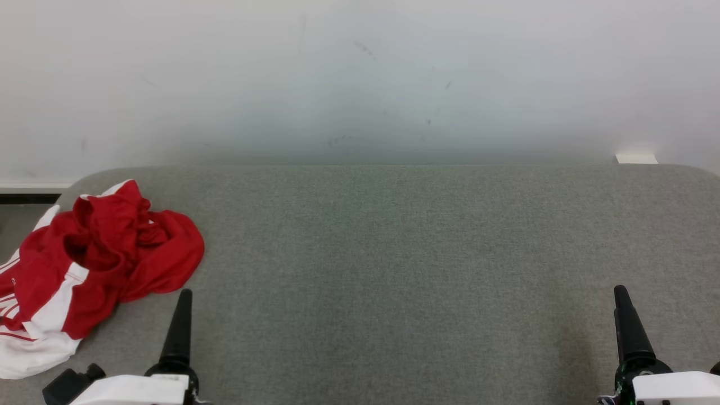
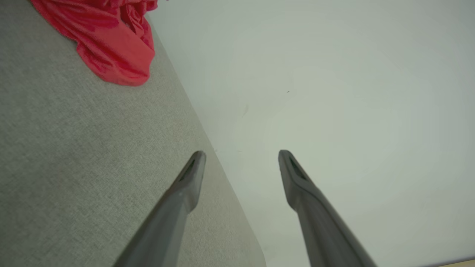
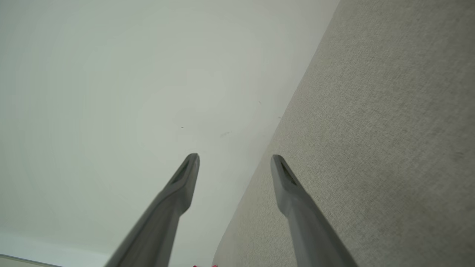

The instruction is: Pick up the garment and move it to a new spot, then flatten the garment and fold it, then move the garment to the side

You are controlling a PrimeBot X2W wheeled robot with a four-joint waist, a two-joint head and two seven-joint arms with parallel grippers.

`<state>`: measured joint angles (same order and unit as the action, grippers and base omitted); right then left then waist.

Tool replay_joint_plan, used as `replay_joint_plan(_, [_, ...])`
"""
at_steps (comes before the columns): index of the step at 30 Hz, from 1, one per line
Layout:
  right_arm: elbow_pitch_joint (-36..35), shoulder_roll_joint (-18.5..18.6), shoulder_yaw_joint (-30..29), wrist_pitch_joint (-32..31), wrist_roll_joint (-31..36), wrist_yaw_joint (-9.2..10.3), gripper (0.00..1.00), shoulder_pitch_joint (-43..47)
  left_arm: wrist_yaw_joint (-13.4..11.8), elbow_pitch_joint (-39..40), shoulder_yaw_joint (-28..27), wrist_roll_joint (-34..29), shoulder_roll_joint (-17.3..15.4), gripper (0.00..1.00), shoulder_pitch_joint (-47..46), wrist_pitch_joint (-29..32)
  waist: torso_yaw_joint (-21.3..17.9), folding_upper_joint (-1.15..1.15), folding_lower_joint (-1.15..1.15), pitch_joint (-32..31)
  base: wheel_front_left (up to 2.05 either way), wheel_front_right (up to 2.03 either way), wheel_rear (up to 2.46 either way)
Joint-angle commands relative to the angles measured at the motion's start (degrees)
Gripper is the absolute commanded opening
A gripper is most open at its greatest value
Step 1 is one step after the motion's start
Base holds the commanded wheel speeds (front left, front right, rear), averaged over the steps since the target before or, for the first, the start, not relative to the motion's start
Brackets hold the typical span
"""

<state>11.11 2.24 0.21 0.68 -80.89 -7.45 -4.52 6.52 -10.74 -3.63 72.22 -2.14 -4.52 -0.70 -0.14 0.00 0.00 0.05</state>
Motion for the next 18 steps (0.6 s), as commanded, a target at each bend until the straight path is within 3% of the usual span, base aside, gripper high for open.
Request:
replay_joint_plan(1, [-1.26, 0.75, 0.46, 0.54, 1.59, -0.02, 1.00, -1.00, -0.09, 1.22, 0.07, -2.16, -0.44, 1.00, -0.91, -0.53, -0.01, 0.00, 0.00, 0.00, 0.00, 0.00, 0.00])
replay_joint_plan(9, [-2.10, 1.01, 1.70, 2.24, 8.67, -0.03, 1.00, -0.78, -1.94, 2.44, 1.91, -11.91, -0.50, 1.00, -0.61, -2.27, -0.12, 0.00, 0.00, -0.05, 0.00, 0.00, 0.00])
replay_joint_plan(18, [-2.70, 0.86, 1.68, 4.01, 21.25, -0.03, 1.00, -0.45, -3.62, 2.86, 3.41, -21.16, -0.57, 1.00, -0.28, -4.00, -0.31, 0.00, 0.00, -0.22, 0.00, 0.00, 0.00])
